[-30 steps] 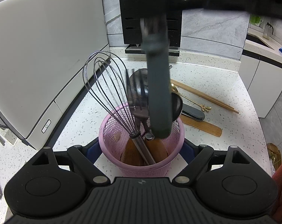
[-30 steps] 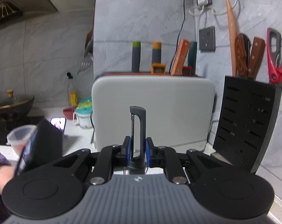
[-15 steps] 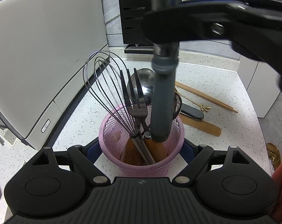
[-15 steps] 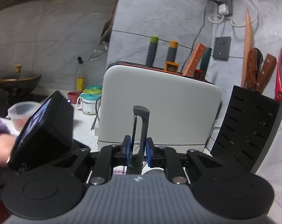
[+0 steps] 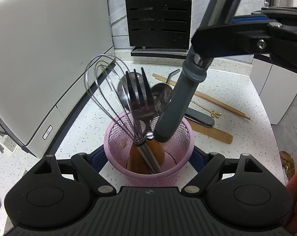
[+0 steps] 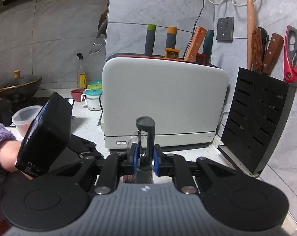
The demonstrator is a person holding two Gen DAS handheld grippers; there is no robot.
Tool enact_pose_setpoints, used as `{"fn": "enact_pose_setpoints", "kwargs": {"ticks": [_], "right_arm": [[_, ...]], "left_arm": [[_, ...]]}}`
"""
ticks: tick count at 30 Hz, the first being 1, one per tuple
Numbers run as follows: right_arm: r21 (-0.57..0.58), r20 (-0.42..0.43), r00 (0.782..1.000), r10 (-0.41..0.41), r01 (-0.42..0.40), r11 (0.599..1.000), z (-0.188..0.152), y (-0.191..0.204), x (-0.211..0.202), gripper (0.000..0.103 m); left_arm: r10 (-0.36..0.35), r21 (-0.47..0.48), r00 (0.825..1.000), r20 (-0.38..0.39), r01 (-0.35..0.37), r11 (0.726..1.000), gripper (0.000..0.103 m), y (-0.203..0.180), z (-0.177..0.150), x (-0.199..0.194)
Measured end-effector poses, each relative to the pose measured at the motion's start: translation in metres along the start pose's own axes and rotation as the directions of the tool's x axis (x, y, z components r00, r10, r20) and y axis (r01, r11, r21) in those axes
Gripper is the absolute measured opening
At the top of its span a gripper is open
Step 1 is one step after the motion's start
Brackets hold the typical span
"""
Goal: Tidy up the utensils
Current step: 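Lower the grey peeler handle-first into the pink cup with the right gripper, then open the right gripper to release the peeler in the cup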
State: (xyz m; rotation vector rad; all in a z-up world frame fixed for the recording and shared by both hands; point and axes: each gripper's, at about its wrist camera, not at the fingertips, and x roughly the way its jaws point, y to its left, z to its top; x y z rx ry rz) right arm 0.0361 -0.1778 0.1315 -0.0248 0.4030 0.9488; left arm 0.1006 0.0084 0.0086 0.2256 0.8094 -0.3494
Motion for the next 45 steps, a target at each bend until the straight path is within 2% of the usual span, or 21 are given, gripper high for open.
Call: {"fn": "enact_pose_setpoints", "kwargs": {"ticks": [13, 20, 26, 34, 42, 45], "right_arm": [[-0.072, -0.001, 1.0, -0.019, 0.019, 0.997, 0.004, 0.014, 0.007, 0.013], [0.07, -0.017, 1.0, -0.007, 0.008, 0.998, 0.009, -0.009, 0.011, 0.013], [0.006, -0.016, 1.0, -0.014, 0.014, 1.0, 0.012, 0.003, 0.006, 0.013], [-0.011, -0.11, 0.994, -0.006, 0.005, 1.0, 0.003, 0.005, 0.026, 0.013], [0.054, -0.21, 0.978, 0.016, -0.005, 0.999, -0.013, -0.003, 0.053, 0.014], [0.036, -0.206, 0.979, 0.009, -0.001, 0.999, -0.013, 0.001, 0.053, 0.014]], "left_arm": [[0.007, -0.001, 1.0, -0.003, -0.007, 1.0, 0.098, -0.004, 0.001, 0.002], [0.001, 0.003, 1.0, -0.002, -0.001, 1.0, 0.098, -0.003, 0.001, 0.002], [0.001, 0.004, 1.0, -0.003, -0.001, 1.0, 0.098, -0.002, 0.002, 0.002], [0.0, 0.005, 1.0, -0.003, 0.0, 1.0, 0.098, -0.001, 0.002, 0.002], [-0.002, 0.007, 1.0, -0.003, 0.002, 1.0, 0.098, -0.002, 0.002, 0.001], [-0.002, 0.007, 1.0, -0.003, 0.002, 1.0, 0.098, -0.002, 0.002, 0.001]]}}
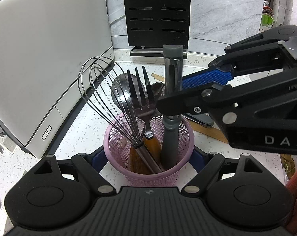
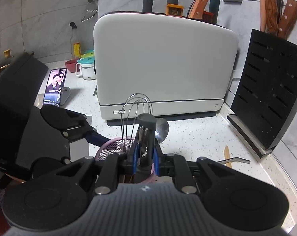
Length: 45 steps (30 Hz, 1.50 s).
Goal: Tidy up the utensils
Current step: 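Open the right gripper to release the peeler in the cup, then move the right gripper down over the grey slotted turner handle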
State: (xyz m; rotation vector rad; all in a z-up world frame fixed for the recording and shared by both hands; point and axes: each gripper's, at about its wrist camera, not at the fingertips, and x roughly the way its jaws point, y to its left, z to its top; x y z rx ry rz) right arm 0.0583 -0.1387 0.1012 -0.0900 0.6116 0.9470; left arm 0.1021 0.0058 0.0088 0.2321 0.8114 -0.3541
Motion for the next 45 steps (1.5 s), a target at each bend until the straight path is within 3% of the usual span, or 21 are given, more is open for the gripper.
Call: {"fn": "enact_pose_setpoints", "kwargs": {"ticks": [8, 10, 15, 28, 32, 37, 45], "right_arm": [[0.027, -0.005, 1.0, 0.008, -0.008, 1.0, -0.002, -0.003, -0.001, 0.017], [0.034, 0.003, 1.0, 0.015, -0.015, 0.999, -0.002, -0.005, -0.004, 0.029], [0.067, 0.05, 0.998, 0.025, -0.029, 0.997, 0.0, -0.011, -0.023, 0.038], [0.279, 0.117, 0.992, -0.05, 0.015, 0.96, -0.003, -0.059, -0.049, 0.044], [0.294, 0.085, 0.992, -0.089, 0.06, 0.954, -0.007, -0.07, -0.042, 0.044], [0.263, -0.015, 0.987, -0.159, 0.157, 0.952, -0.014, -0.079, -0.023, 0.044], [0.254, -0.145, 0.977, -0.157, 0.191, 0.948, -0.023, -0.087, 0.01, 0.041]], "left_arm": [[0.0, 0.0, 1.0, 0.0, 0.0, 1.0, 0.098, 0.0, 0.0, 0.0], [0.0, 0.0, 1.0, 0.0, 0.0, 1.0, 0.098, 0.0, 0.0, 0.0], [0.0, -0.001, 1.0, 0.0, 0.0, 1.0, 0.098, 0.0, 0.0, 0.0], [0.0, -0.001, 1.0, 0.0, 0.0, 1.0, 0.098, 0.0, 0.0, 0.0], [0.0, 0.0, 1.0, 0.0, 0.0, 1.0, 0.098, 0.0, 0.0, 0.0], [0.0, 0.0, 1.0, 0.0, 0.0, 1.0, 0.098, 0.0, 0.0, 0.0], [0.0, 0.0, 1.0, 0.0, 0.0, 1.0, 0.098, 0.0, 0.0, 0.0]]}}
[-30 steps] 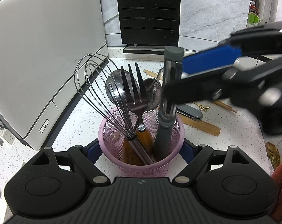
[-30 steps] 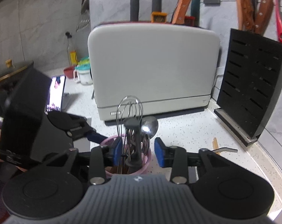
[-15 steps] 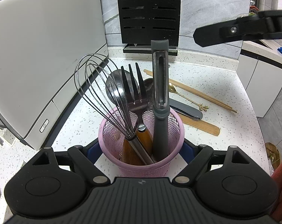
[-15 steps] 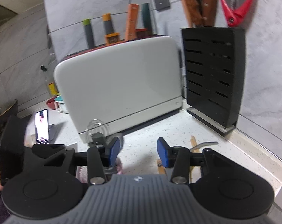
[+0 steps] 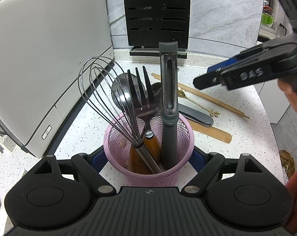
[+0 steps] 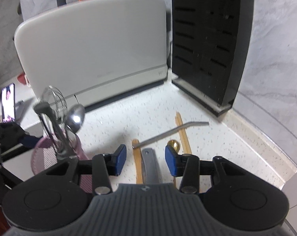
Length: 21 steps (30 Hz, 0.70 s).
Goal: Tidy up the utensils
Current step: 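Move the right gripper down over the grey slotted turner handle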
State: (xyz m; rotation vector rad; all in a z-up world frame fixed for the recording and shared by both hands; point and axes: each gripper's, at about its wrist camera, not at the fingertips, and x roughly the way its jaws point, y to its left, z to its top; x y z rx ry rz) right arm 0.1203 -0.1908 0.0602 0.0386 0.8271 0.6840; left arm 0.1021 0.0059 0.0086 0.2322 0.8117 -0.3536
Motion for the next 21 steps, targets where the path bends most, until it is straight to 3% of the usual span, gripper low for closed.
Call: {"fn": "enact_pose_setpoints", "kwargs": {"ticks": [7, 21], "right_arm": [[-0.017, -0.09, 0.996, -0.008, 0.006, 1.0, -0.003, 0.001, 0.03, 0.026], [-0.018, -0.194, 0.981, -0.008, 0.005, 1.0, 0.004, 0.004, 0.087, 0.023]], "left_arm": [[0.0, 0.0, 1.0, 0.0, 0.0, 1.0, 0.098, 0.0, 0.0, 0.0], [-0.003, 0.005, 1.0, -0.001, 0.003, 1.0, 0.098, -0.002, 0.0, 0.0]]}}
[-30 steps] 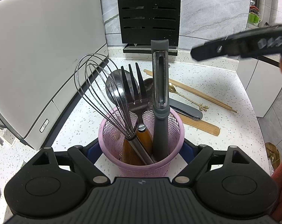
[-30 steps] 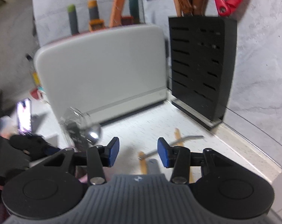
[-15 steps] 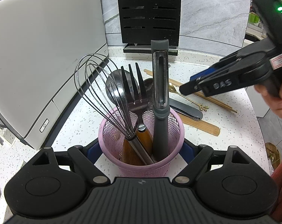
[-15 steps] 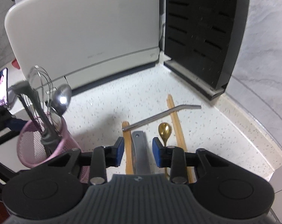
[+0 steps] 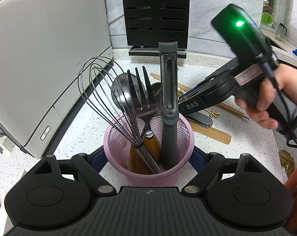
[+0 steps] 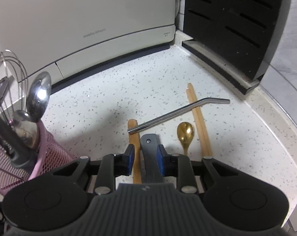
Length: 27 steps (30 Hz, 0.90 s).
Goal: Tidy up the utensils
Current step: 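Move the right gripper down over the grey slotted turner handle, then close the right gripper on the grey turner and lift it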
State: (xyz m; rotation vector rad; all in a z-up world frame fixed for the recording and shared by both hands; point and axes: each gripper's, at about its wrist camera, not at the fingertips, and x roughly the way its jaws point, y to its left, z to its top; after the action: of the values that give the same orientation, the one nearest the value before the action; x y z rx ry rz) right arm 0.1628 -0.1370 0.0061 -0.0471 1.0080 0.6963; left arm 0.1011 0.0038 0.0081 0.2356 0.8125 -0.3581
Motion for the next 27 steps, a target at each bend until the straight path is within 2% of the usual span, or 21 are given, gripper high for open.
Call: {"fn": "enact_pose_setpoints", "kwargs": {"ticks": [4, 16, 27], "right_arm": [[-0.011, -0.012, 0.999, -0.042, 0.042, 0.999, 0.002, 0.002, 0.008, 0.023], [0.024, -0.022, 0.999, -0.027, 0.028, 0.999, 0.003, -0.003, 0.014, 0.022], [0.001, 0.044, 0.999, -0.02, 0.02, 1.0, -0.005, -0.001, -0.018, 0.022]], "left_arm": [[0.0, -0.001, 1.0, -0.001, 0.0, 1.0, 0.098, 0.001, 0.0, -0.001], [0.001, 0.002, 1.0, -0.002, 0.0, 1.0, 0.098, 0.001, -0.002, 0.0], [-0.003, 0.002, 1.0, -0.005, 0.003, 1.0, 0.098, 0.001, 0.001, 0.002]]}}
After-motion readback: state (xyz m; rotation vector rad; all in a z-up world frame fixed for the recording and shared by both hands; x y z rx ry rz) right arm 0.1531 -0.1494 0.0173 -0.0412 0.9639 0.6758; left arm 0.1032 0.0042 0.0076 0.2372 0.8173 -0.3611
